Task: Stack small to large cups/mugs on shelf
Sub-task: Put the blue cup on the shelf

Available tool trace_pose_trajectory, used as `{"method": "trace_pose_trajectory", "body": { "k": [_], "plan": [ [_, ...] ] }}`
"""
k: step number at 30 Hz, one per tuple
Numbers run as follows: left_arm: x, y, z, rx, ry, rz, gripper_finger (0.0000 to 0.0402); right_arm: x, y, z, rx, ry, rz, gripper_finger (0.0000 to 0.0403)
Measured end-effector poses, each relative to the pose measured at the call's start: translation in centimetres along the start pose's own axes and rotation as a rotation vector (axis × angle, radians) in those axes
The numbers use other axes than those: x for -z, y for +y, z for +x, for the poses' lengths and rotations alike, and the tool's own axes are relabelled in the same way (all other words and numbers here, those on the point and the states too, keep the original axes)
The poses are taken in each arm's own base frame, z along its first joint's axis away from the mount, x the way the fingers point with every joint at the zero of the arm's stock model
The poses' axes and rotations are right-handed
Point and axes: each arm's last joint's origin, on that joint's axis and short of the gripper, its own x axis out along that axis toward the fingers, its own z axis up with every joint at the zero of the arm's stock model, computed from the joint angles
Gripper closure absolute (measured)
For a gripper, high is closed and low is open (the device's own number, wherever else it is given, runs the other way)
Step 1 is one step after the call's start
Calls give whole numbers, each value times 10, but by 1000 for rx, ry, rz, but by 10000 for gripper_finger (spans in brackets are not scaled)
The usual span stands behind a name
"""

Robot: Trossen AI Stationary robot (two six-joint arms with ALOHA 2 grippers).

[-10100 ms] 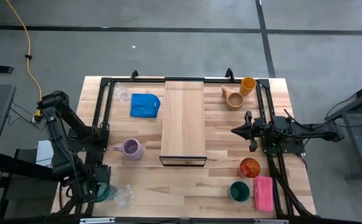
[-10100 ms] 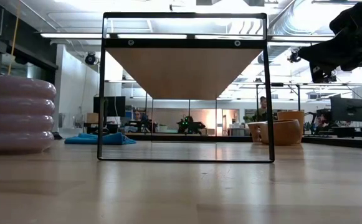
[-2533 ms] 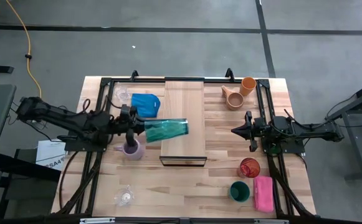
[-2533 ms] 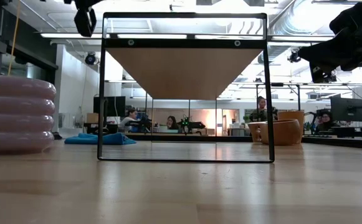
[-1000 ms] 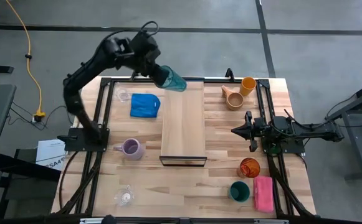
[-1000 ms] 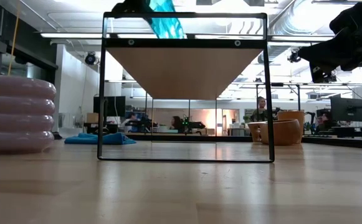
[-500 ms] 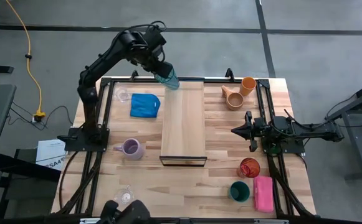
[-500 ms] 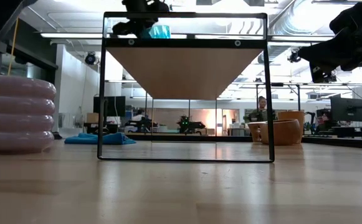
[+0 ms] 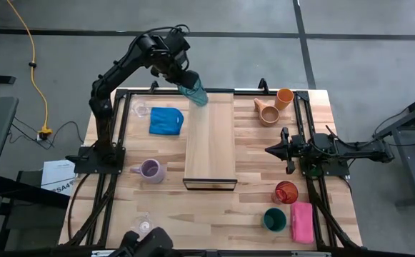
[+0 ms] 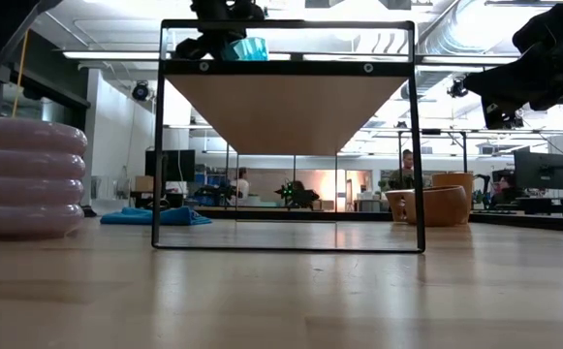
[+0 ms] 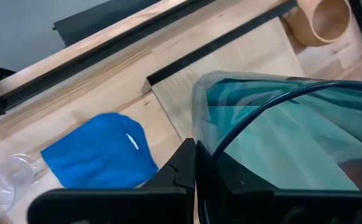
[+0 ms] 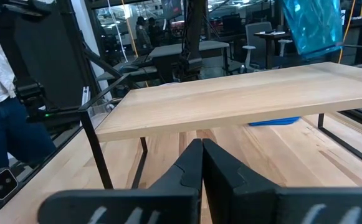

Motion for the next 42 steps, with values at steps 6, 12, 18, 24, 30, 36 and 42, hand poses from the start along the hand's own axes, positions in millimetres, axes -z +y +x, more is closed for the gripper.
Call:
{"method": "trace_pose_trajectory", "body": {
  "k": [6, 12, 18, 24, 30, 36, 42],
  "plan": [
    [-1, -1, 3, -36, -9, 4, 402, 0, 0, 0, 0, 0, 0, 403],
    [-1, 0, 3, -57, -20, -18, 402, 0, 0, 0, 0, 1, 0, 403],
    [-1, 0, 5, -60, -15, -3, 402, 0, 0, 0, 0, 0, 0, 403],
    [1, 2, 17, -77, 28, -16, 402, 0, 0, 0, 0, 1, 0, 403],
    [3, 0, 17, -80, 32, -5, 396, 0, 0, 0, 0, 1, 0, 403],
    [4, 1, 16, -85, 40, 6, 373, 0, 0, 0, 0, 0, 0, 403],
    [5, 1, 14, -82, 35, 8, 348, 0, 0, 0, 0, 0, 0, 403]
  ]
}}
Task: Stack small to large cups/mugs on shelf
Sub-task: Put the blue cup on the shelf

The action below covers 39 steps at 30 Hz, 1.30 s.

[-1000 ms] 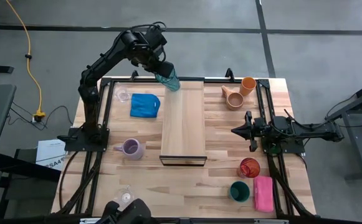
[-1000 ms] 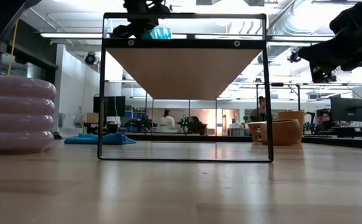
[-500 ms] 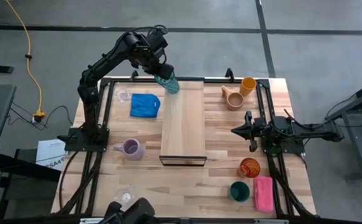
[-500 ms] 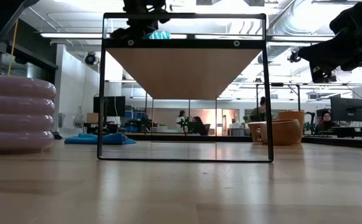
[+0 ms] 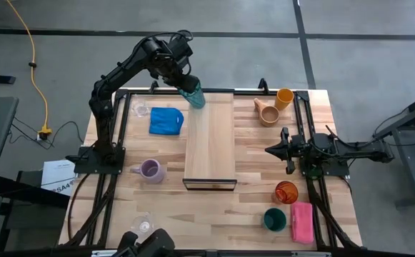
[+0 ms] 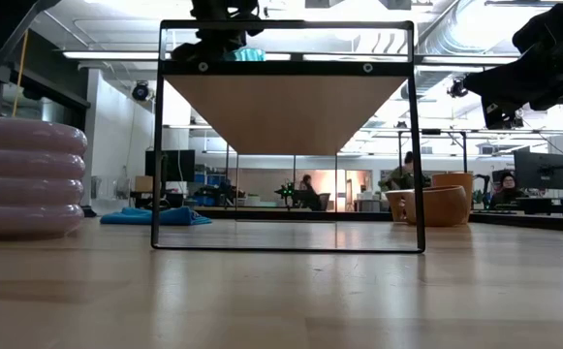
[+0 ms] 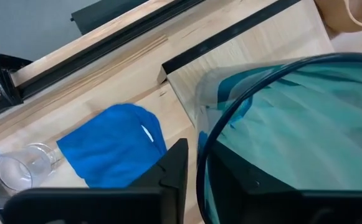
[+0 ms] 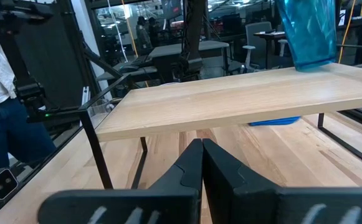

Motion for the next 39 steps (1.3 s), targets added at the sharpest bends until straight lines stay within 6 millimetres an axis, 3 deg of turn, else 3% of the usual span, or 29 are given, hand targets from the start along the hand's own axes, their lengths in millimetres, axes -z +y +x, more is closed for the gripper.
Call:
{"method": "trace_pose_trajectory", "body": {
  "k": [21, 39],
  "plan": [
    [-6, -5, -1, 94, -43, -12, 238, 0, 0, 0, 0, 0, 0, 403],
    [-11, -10, -3, 187, -77, -21, 224, 0, 0, 0, 0, 0, 0, 403]
  ]
}}
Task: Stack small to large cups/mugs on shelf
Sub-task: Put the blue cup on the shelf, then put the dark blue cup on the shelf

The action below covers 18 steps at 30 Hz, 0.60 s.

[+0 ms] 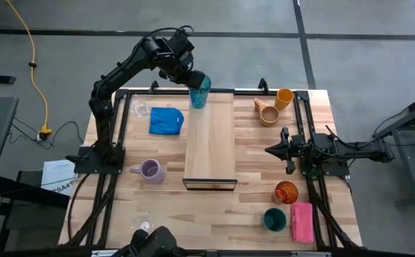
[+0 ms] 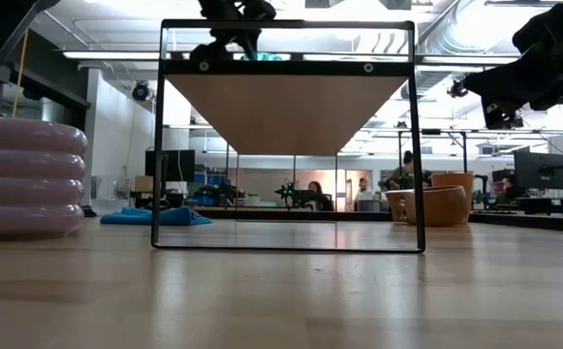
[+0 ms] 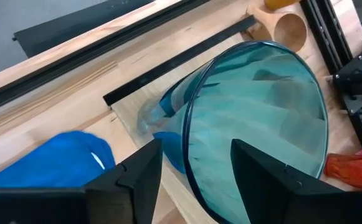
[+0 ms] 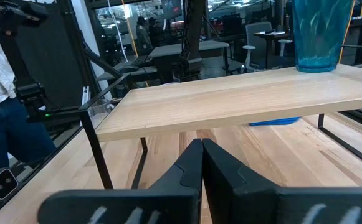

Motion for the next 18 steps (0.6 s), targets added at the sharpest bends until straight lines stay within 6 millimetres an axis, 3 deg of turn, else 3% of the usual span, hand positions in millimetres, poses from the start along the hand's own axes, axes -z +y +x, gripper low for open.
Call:
{"method": "trace_pose_trajectory", "body": {
  "k": [18],
  "plan": [
    [6, 3, -12, -25, -6, 23, 224, 0, 0, 0, 0, 0, 0, 403]
  ]
}}
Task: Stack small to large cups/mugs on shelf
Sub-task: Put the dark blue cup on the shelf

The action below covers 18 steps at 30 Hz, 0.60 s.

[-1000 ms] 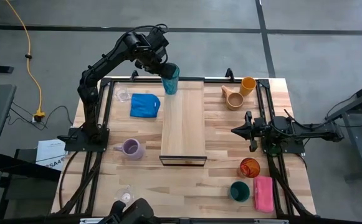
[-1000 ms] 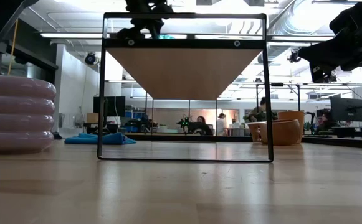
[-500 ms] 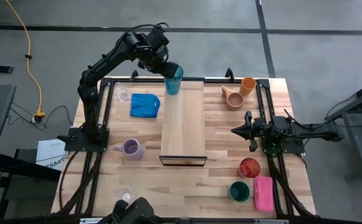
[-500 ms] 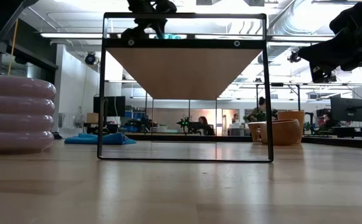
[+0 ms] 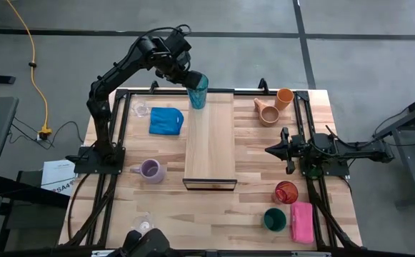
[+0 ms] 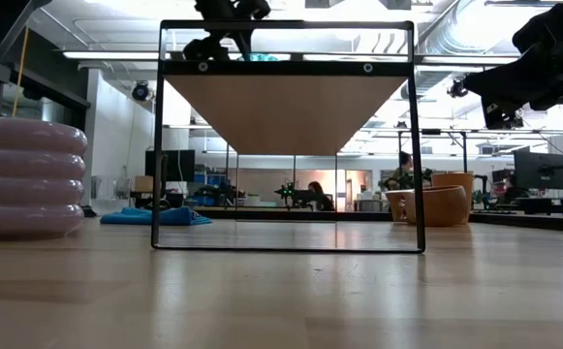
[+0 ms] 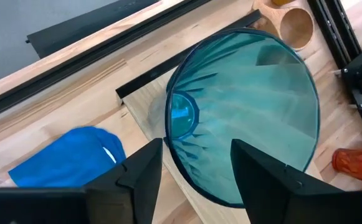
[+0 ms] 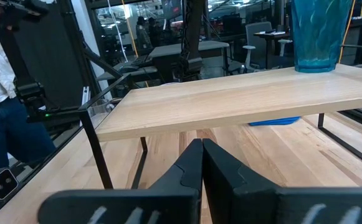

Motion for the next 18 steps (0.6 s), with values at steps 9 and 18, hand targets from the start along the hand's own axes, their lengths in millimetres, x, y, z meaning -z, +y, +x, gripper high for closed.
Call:
{"method": "trace_pose_trajectory", "body": {
  "k": [9, 18],
  "plan": [
    [1, 2, -15, 7, -61, 9, 224, 0, 0, 0, 0, 0, 0, 403],
    [12, 0, -55, 93, -182, 69, 224, 0, 0, 0, 0, 0, 0, 403]
  ]
}}
